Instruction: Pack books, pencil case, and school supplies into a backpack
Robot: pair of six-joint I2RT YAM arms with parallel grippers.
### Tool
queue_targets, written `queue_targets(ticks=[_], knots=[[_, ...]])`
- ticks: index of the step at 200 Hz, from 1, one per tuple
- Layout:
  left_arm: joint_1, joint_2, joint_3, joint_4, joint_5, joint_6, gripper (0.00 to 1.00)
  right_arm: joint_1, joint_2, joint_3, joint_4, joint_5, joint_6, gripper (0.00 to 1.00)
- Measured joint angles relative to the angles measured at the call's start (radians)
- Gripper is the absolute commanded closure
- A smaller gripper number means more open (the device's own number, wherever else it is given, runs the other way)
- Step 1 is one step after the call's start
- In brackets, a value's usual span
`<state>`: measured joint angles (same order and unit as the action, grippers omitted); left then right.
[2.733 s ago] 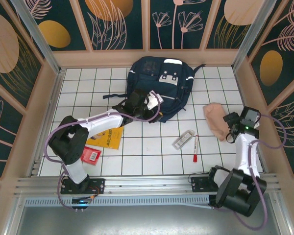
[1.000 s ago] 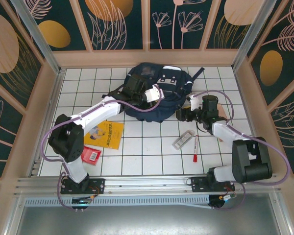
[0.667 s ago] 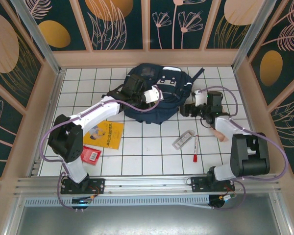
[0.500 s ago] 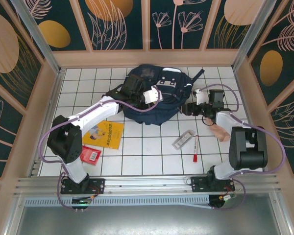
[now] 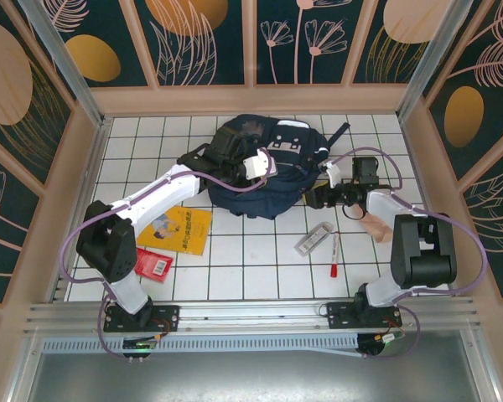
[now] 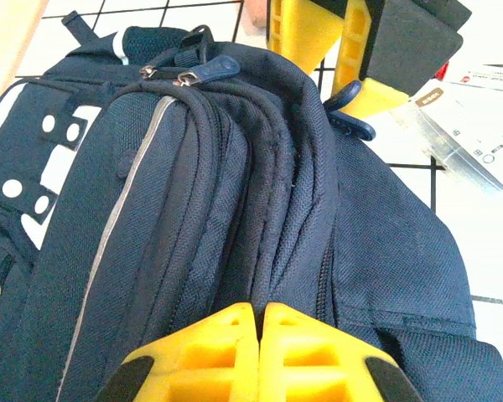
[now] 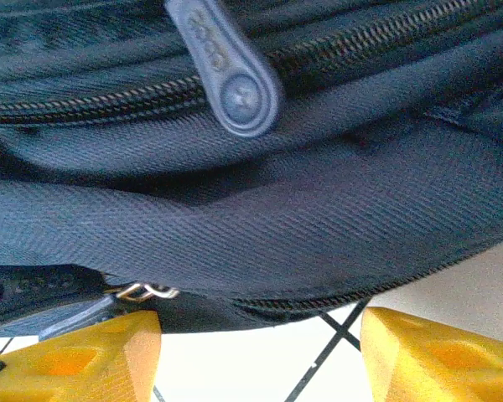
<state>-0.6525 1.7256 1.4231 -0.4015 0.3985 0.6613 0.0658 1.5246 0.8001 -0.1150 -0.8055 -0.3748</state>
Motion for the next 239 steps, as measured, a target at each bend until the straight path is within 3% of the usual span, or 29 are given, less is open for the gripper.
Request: queue_targets(ticks=[162,180,206,226,239], knots=[[0.0,0.02,0.034,-0.048,0.013,0.027,1.0,0.039,-0.055,0.0,-0.122,0.024,-0.045,0.26],[0.0,0.02,0.034,-0.048,0.013,0.027,1.0,0.042,-0.054,0.0,-0.121,0.052,-0.035,0.39],[0.0,0.02,0.034,-0.048,0.013,0.027,1.0,0.045,-0.039,0.003,-0.122,0.111,-0.037,0.84],[0.0,0.02,0.034,-0.048,0.013,0.027,1.0,0.045,-0.019,0.014,-0.126,0.138,-0.041,1.0],[0.0,0.02,0.034,-0.048,0.013,0.027,1.0,0.045,-0.018,0.015,-0.128,0.149,-0.039,1.0]])
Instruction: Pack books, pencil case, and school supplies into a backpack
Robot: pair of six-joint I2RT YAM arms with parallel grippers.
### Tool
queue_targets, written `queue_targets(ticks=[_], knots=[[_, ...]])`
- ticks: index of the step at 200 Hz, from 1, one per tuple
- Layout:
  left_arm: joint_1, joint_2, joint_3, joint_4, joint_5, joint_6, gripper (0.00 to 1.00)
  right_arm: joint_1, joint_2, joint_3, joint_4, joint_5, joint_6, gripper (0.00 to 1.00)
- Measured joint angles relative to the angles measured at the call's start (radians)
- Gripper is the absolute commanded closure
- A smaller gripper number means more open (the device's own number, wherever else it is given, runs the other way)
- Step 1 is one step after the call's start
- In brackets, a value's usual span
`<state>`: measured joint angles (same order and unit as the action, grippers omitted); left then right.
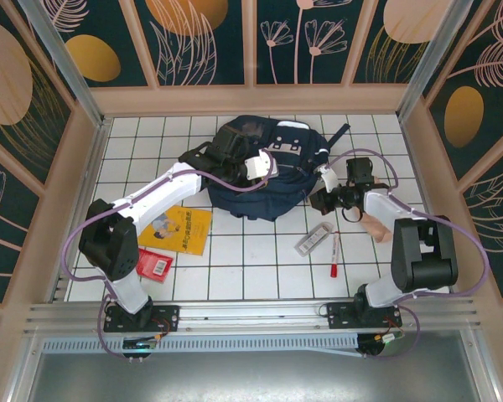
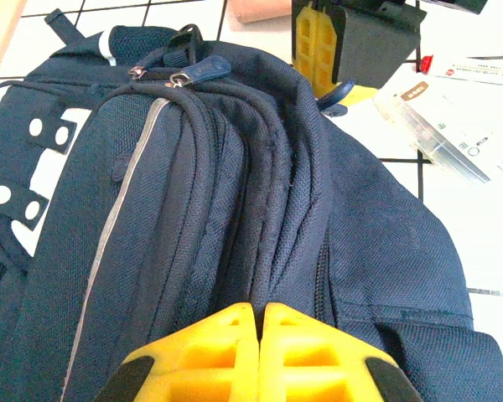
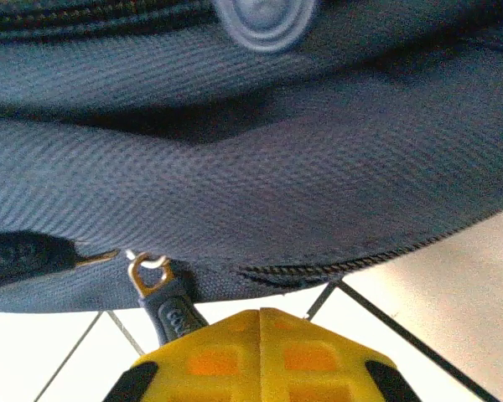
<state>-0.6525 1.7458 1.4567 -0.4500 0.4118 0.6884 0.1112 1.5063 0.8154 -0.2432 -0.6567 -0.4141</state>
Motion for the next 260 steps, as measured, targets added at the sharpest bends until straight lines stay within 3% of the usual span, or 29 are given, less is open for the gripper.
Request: queue_targets(ticks=[27,42,82,140,163,175,197,211,260], knots=[[0.0,0.0,0.0,0.0,0.0,0.003,1.0,-0.011,0.0,0.001,0.003,0.016,0.001,1.0],[0.0,0.0,0.0,0.0,-0.001,0.004,1.0,-0.028,0.0,0.001,0.009,0.029,0.011,0.66],[0.0,0.0,0.0,0.0,0.0,0.006,1.0,-0.038,-0.018,0.001,-0.011,0.029,-0.005,0.46],[0.0,0.006,0.0,0.0,0.0,0.006,1.0,-0.016,-0.031,0.055,-0.143,-0.055,-0.08,0.44],[0.0,0.006,0.0,0.0,0.0,0.006,1.0,0.003,-0.011,0.077,-0.163,-0.085,-0.106,0.44],[0.0,0.006,0.0,0.0,0.0,0.006,1.0,0.011,-0.004,0.077,-0.165,-0.085,-0.11,0.49],[0.0,0.006,-0.002,0.0,0.004,0.006,1.0,0.024,0.002,0.077,-0.127,-0.032,-0.093,0.88],[0.0,0.006,-0.004,0.0,0.008,0.006,1.0,0.026,0.002,0.077,-0.098,0.001,-0.081,1.0],[-0.001,-0.001,-0.071,0.054,0.003,0.024,1.0,0.008,-0.006,0.077,-0.068,0.061,-0.075,1.0]])
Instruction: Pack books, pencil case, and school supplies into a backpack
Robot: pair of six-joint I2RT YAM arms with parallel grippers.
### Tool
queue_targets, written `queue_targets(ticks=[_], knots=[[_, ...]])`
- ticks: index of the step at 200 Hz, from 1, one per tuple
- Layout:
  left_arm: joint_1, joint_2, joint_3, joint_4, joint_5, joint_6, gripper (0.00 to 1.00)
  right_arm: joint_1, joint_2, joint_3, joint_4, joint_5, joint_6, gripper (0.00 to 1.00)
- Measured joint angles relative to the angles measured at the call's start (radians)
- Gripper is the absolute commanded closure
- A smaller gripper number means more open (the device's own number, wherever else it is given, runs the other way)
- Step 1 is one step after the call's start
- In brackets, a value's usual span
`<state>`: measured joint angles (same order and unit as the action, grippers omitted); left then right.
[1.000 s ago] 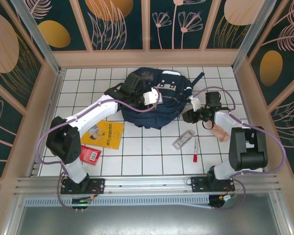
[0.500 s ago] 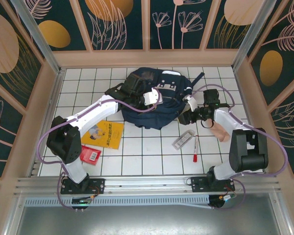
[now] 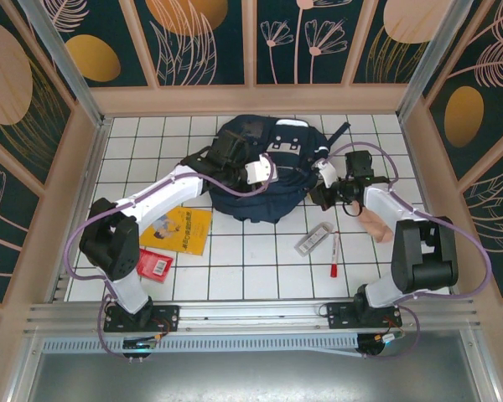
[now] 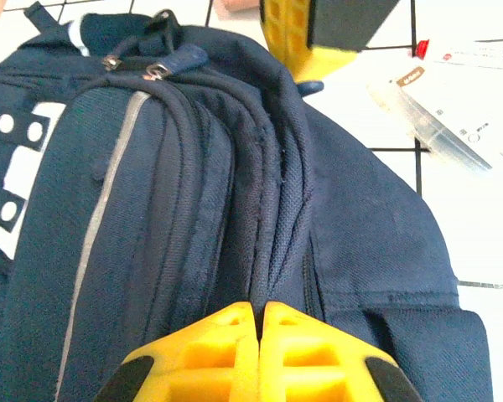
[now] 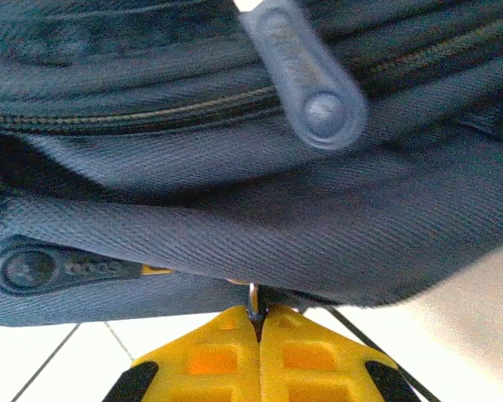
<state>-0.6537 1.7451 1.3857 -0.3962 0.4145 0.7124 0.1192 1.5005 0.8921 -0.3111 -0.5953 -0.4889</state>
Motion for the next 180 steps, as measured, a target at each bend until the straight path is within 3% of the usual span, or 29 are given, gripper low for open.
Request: queue_targets(ticks=[53,87,126,151,168,180], knots=[[0.0,-0.042,-0.067,0.019,0.006,0.068,1.0,-0.051,0.033,-0.003,0.087,0.097,0.092,1.0],[0.0,-0.059,-0.093,0.018,0.035,0.132,1.0,-0.077,0.161,0.053,0.145,0.153,0.197,1.0],[-0.001,-0.06,-0.102,0.014,0.051,0.192,1.0,-0.103,0.27,0.115,0.234,0.136,0.337,1.0],[-0.001,-0.074,-0.095,-0.06,0.078,0.216,1.0,-0.122,0.313,0.119,0.339,0.145,0.42,0.91],[-0.001,-0.088,-0.09,-0.087,0.101,0.217,1.0,-0.161,0.327,0.119,0.385,0.154,0.462,0.71],[-0.001,-0.089,-0.078,-0.085,0.108,0.196,1.0,-0.188,0.32,0.114,0.413,0.156,0.48,0.63]])
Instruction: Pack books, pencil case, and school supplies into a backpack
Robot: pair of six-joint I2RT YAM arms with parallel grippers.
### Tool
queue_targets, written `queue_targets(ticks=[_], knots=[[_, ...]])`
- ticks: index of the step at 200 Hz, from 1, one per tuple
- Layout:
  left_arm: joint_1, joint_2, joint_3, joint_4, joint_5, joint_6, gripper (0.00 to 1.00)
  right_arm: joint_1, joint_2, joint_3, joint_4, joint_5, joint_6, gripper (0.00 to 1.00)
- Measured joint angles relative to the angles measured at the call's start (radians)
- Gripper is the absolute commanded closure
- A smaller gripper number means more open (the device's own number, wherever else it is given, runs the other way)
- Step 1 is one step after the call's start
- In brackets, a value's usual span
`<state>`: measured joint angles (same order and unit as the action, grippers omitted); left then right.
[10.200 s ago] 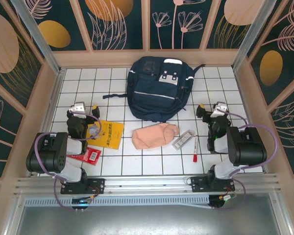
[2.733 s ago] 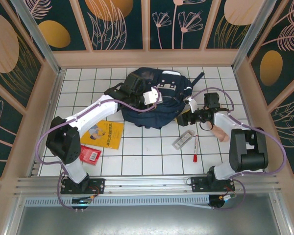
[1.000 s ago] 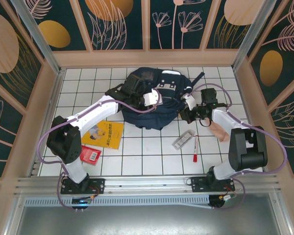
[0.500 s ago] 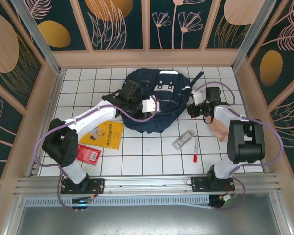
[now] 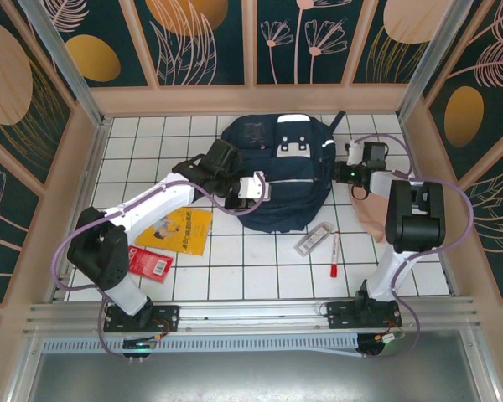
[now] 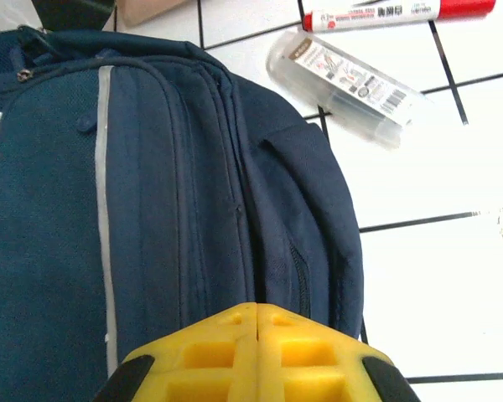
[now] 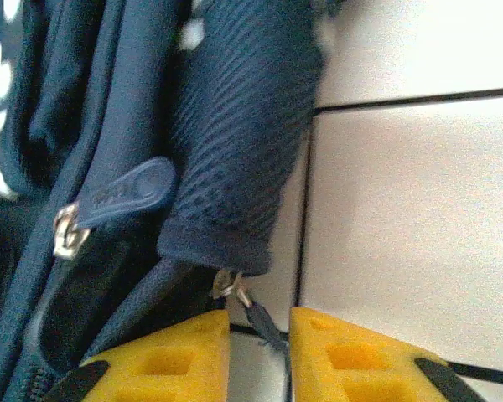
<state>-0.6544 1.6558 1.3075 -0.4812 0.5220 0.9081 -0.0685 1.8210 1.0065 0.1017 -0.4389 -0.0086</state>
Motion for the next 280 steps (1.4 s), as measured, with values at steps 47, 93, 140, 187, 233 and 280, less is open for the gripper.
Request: queue_targets(ticks=[47,93,140,187,233,280], knots=[[0.0,0.001,0.024,0.13,0.024,-0.162,0.74,-0.031,-0.243,-0.127,0.001,-0.006,0.111,0.49],[-0.046,0.014,-0.038,0.268,-0.024,-0.256,0.43,-0.041,-0.391,-0.126,-0.148,0.026,0.238,0.51],[-0.153,0.199,0.016,0.29,-0.169,-0.222,0.39,-0.042,-0.505,-0.226,-0.228,0.102,0.354,0.49],[-0.174,0.319,0.087,0.261,-0.292,-0.183,0.47,-0.042,-0.566,-0.257,-0.232,0.123,0.359,0.48],[-0.178,0.364,0.116,0.252,-0.319,-0.196,1.0,-0.042,-0.515,-0.294,-0.233,0.034,0.347,0.53],[-0.171,0.325,0.135,0.217,-0.307,-0.251,1.0,-0.035,-0.386,-0.296,-0.238,-0.116,0.256,0.68]])
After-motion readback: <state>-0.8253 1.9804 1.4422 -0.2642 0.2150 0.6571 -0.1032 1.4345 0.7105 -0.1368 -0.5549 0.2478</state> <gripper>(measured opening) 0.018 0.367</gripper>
